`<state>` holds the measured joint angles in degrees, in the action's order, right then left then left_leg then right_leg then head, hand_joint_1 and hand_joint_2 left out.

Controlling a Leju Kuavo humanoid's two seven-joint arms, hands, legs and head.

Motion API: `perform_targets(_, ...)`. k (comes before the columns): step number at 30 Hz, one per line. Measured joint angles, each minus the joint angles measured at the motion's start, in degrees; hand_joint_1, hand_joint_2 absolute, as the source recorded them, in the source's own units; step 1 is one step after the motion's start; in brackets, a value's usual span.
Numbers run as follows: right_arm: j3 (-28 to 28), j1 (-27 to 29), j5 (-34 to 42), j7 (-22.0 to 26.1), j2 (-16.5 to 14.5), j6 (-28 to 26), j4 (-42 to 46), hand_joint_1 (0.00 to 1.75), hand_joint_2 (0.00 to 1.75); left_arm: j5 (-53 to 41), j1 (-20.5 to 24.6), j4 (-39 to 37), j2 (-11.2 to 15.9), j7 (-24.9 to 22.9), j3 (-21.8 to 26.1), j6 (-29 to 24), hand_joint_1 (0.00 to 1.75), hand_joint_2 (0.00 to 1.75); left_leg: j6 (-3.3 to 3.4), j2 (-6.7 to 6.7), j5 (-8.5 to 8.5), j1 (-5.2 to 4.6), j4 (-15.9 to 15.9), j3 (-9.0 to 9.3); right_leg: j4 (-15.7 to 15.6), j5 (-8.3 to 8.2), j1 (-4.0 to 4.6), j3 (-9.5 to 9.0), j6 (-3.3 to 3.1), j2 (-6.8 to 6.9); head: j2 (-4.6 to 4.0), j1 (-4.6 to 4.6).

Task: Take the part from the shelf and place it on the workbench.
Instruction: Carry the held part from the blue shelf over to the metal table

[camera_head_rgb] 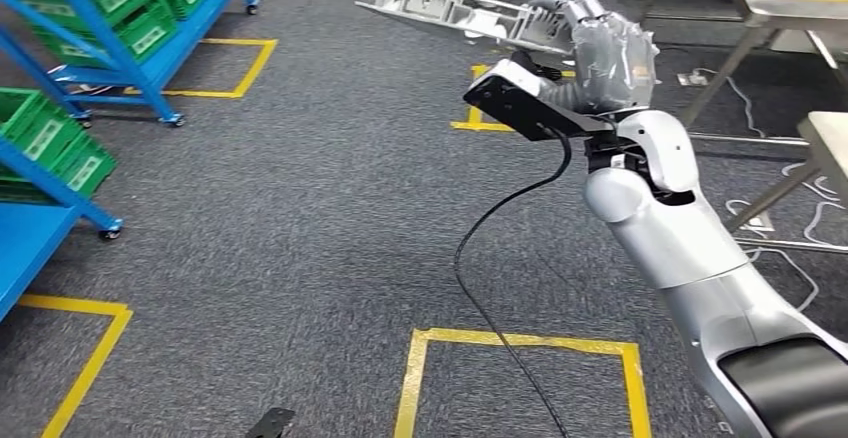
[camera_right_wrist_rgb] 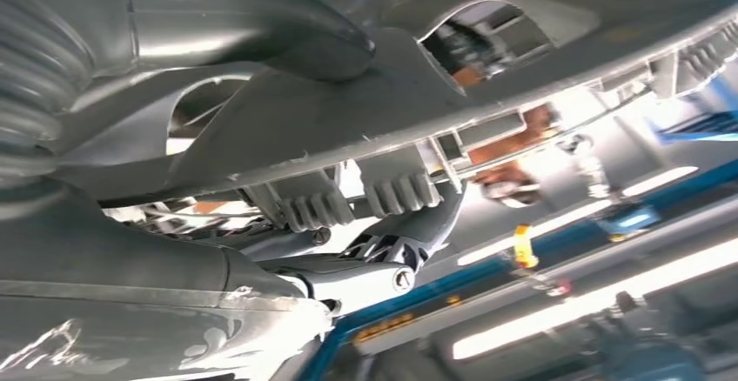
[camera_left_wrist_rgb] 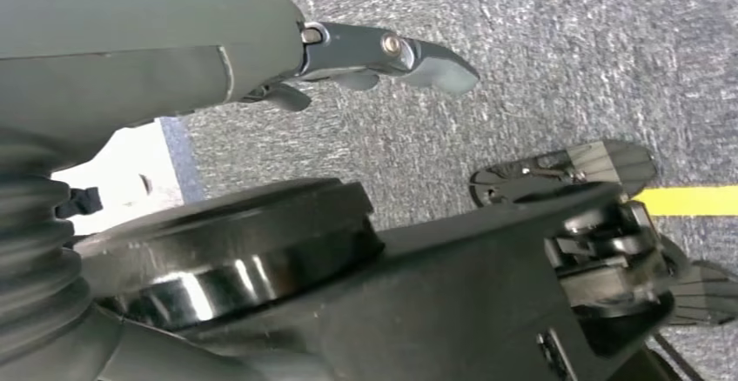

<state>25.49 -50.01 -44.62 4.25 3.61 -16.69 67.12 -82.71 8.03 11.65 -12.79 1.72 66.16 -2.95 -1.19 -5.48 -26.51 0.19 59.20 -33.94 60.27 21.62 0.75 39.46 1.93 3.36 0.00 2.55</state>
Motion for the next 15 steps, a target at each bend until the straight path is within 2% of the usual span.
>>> perform_targets(1, 0.0, 0.0, -0.1, -0.2, 0.1, 0.0, 0.0, 1.75, 1.75, 0.0, 0.0, 0.0, 0.0, 0.1, 0.0, 0.0, 0.0, 1.75, -0.27, -0.19, -0.22, 0.05, -0.1, 0.15, -0.1, -0.1, -0.11, 0.05, -0.3, -0.78, 0.0, -0.07)
perform_targets(3, -0.1, -0.1, -0.2, -0.4, 0.2, 0.0, 0.0, 1.75, 1.75, 0.1, 0.0, 0.0, 0.0, 0.3, 0.0, 0.0, 0.0, 1.75, -0.62, 1.55, -1.94, 0.23, 1.7, -0.46, -0.5, -0.38, -0.39, 0.01, -0.98, -2.29, 0.0, -0.16)
perform_targets(5, 0.0, 0.0, -0.3, -0.5, 0.1, 0.0, 0.0, 1.75, 1.75, 0.1, -0.1, 0.0, 0.0, 0.4, 0.0, 0.0, 0.0, 1.75, -0.59, 4.27, -5.23, 0.27, 7.7, -3.27, -0.8, -0.59, -0.58, -0.01, -1.47, -3.81, 0.0, -0.43)
perform_targets(6, 0.0, 0.1, -0.4, -0.5, 0.1, 0.0, 0.0, 1.75, 1.75, 0.1, -0.2, 0.0, 0.0, 0.4, 0.0, 0.0, 0.0, 1.75, -0.58, 4.86, -6.52, 0.23, 11.2, -5.07, -0.8, -0.63, -0.59, 0.0, -1.58, -4.61, 0.0, -0.53)
perform_targets(7, 0.0, 0.2, -0.5, -0.6, 0.1, 0.0, 0.0, 1.75, 1.75, 0.1, -0.3, 0.0, 0.0, 0.4, 0.0, 0.0, 0.0, 1.75, -0.61, 5.16, -7.03, 0.2, 13.6, -6.48, -0.8, -0.66, -0.6, 0.0, -1.61, -5.43, 0.0, -0.57)
perform_targets(8, 0.0, 0.3, -0.5, -0.7, 0.1, 0.0, 0.0, 1.75, 1.75, 0.1, -0.3, 0.0, 0.0, 0.4, 0.0, 0.0, 0.0, 1.75, -0.67, 5.27, -6.48, 0.21, 14.4, -7.14, -0.8, -0.68, -0.63, 0.0, -1.6, -6.24, 0.0, -0.57)
perform_targets(9, 0.0, 0.3, -0.6, -0.8, 0.1, 0.0, 0.1, 1.75, 1.75, 0.2, -0.3, 0.0, 0.1, 0.4, 0.0, 0.0, 0.0, 1.75, -0.74, 5.35, -4.96, 0.28, 13.3, -6.84, -0.8, -0.73, -0.7, -0.01, -1.54, -7.04, 0.0, -0.57)
perform_targets(10, 0.0, 0.3, -0.7, -0.9, 0.1, 0.0, 0.1, 1.75, 1.75, 0.2, -0.3, 0.0, 0.1, 0.4, 0.0, 0.0, 0.0, 1.75, -0.84, 5.76, -2.85, 0.41, 10.5, -5.74, -0.8, -0.78, -0.82, -0.02, -1.4, -7.82, 0.0, -0.59)
perform_targets(11, 0.0, 0.3, -0.7, -0.9, 0.1, -0.1, 0.1, 1.75, 1.75, 0.2, -0.3, 0.0, 0.1, 0.4, 0.0, 0.0, 0.0, 1.75, -0.95, 6.91, -0.89, 0.66, 7.3, -4.33, -0.7, -0.84, -0.94, 0.05, -1.15, -8.57, 0.0, -0.59)
perform_targets(12, 0.0, 0.2, -0.8, -1.0, 0.1, -0.1, 0.2, 1.75, 1.75, 0.2, -0.3, 0.0, 0.1, 0.4, 0.0, 0.0, 0.0, 1.75, -1.0, 8.08, 0.31, 0.94, 4.0, -2.9, -0.5, -0.9, -0.99, 0.25, -0.85, -9.32, 0.0, -0.59)
perform_targets(14, 0.0, 0.2, -0.9, -1.1, 0.1, -0.1, 0.3, 1.75, 1.75, 0.2, -0.3, 0.0, 0.1, 0.4, 0.0, 0.0, 0.0, 1.75, -0.8, 9.68, 0.83, 1.13, 0.7, -1.43, -0.4, -1.19, -1.14, 0.75, -0.1, -10.55, 0.0, -0.6)
perform_targets(15, -0.1, 0.2, -0.9, -1.2, 0.2, -0.2, 0.3, 1.75, 1.75, 0.2, -0.3, 0.0, 0.2, 0.4, 0.0, 0.1, 0.0, 1.75, -0.5, 9.37, 0.67, 1.02, 0.2, -1.22, -0.5, -1.39, -1.24, 0.95, 0.29, -11.14, 0.0, -0.62)
